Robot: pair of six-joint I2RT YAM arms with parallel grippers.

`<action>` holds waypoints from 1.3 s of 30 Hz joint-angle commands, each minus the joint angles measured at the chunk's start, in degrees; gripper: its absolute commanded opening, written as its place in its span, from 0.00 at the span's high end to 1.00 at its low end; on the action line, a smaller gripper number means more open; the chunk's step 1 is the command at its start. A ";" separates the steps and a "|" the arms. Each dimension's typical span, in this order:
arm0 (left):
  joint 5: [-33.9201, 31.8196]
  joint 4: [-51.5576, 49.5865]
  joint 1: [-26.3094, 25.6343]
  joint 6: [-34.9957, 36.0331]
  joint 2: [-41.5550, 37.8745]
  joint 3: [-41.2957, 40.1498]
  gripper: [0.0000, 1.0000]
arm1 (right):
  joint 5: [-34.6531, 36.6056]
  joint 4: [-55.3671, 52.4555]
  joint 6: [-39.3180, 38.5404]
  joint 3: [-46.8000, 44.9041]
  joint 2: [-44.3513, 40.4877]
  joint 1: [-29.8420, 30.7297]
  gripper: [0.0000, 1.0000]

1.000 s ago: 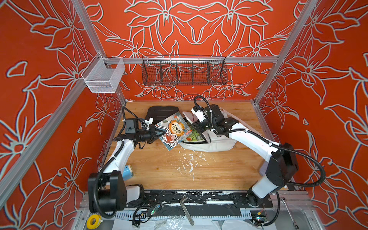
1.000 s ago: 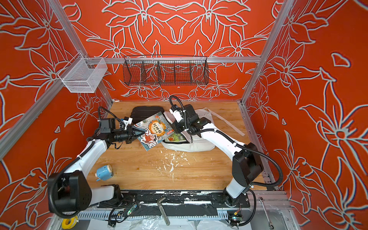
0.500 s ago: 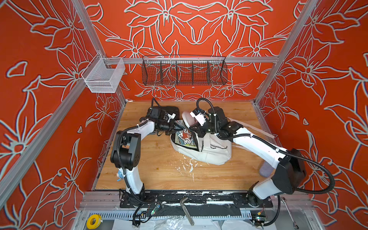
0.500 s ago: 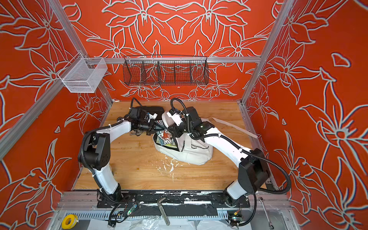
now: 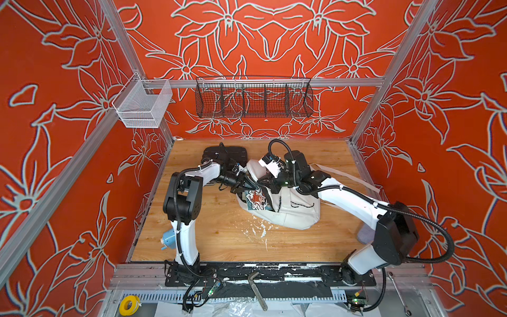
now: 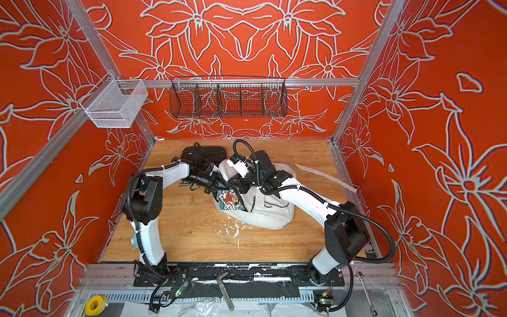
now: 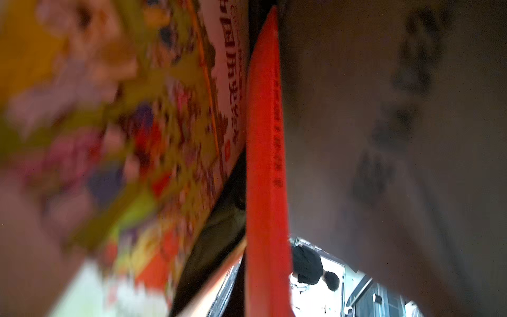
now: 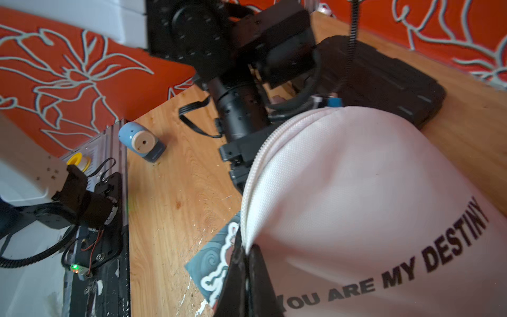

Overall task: Pack books, pencil case, and school supplies into a backpack
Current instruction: Place the book in the student bag, then pick up the student bag at the center of the table.

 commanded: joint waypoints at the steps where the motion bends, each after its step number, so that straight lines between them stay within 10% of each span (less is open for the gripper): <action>1: -1.24 -1.44 -3.49 1.01 2.90 4.79 1.00 | -5.77 3.88 -0.18 0.85 1.69 1.26 1.00; 4: -4.79 4.36 -3.54 -2.95 2.51 3.13 0.97 | -5.98 6.49 0.83 -0.25 1.94 1.26 1.00; 15: -21.80 2.78 -2.90 -1.45 -8.45 -0.42 0.21 | 0.54 -0.88 -1.02 -0.25 0.38 0.59 0.91; 26: -35.69 1.12 6.01 -1.74 -23.51 -9.60 0.11 | 2.80 10.23 8.65 -8.89 -5.16 -0.76 1.00; 39: -28.92 2.93 8.06 -2.50 -11.58 -14.28 0.19 | -0.06 10.65 9.34 -5.78 -5.54 -1.01 1.00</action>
